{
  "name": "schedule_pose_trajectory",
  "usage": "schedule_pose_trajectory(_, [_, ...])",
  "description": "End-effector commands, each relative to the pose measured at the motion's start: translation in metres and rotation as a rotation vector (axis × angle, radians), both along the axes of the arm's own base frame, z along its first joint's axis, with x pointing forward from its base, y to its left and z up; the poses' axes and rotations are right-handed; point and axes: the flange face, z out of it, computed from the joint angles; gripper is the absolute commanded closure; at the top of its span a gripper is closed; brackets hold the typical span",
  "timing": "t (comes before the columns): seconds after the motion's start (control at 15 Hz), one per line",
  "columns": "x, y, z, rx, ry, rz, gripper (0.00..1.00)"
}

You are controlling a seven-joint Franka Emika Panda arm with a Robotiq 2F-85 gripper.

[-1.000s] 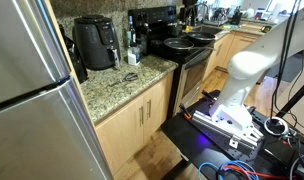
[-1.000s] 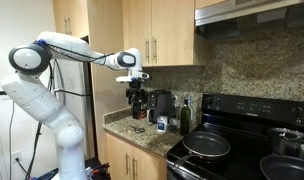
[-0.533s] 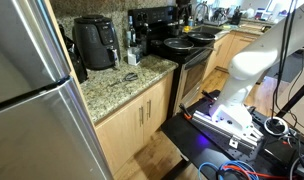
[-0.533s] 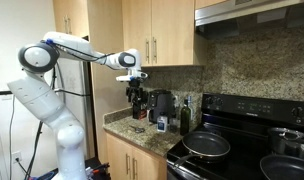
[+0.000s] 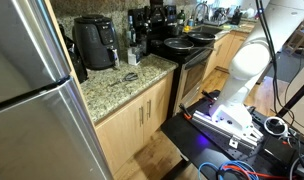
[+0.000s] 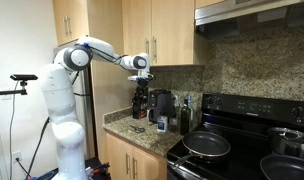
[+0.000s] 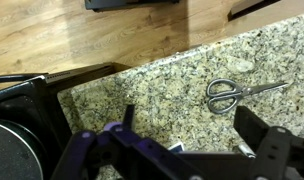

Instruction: Take the black pepper container and put it on the left side of the counter

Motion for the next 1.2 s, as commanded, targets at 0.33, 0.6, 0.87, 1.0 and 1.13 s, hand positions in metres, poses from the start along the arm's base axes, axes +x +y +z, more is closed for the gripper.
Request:
schedule_pose_trajectory(0.33, [0.052, -0.014, -0.029, 0.017, -0.042, -0.244, 0.00])
schedule_pose_trajectory(0.6, [0.106, -0.031, -0.046, 0.078, -0.111, -0.459, 0.00])
schedule_pose_trajectory(0.87, [0.113, -0.037, -0.053, 0.076, -0.131, -0.523, 0.00])
schedule_pose_trajectory(1.0, [0.120, -0.039, -0.054, 0.077, -0.133, -0.550, 0.00])
schedule_pose_trajectory(1.13, [0.133, -0.039, -0.068, 0.077, -0.123, -0.614, 0.00])
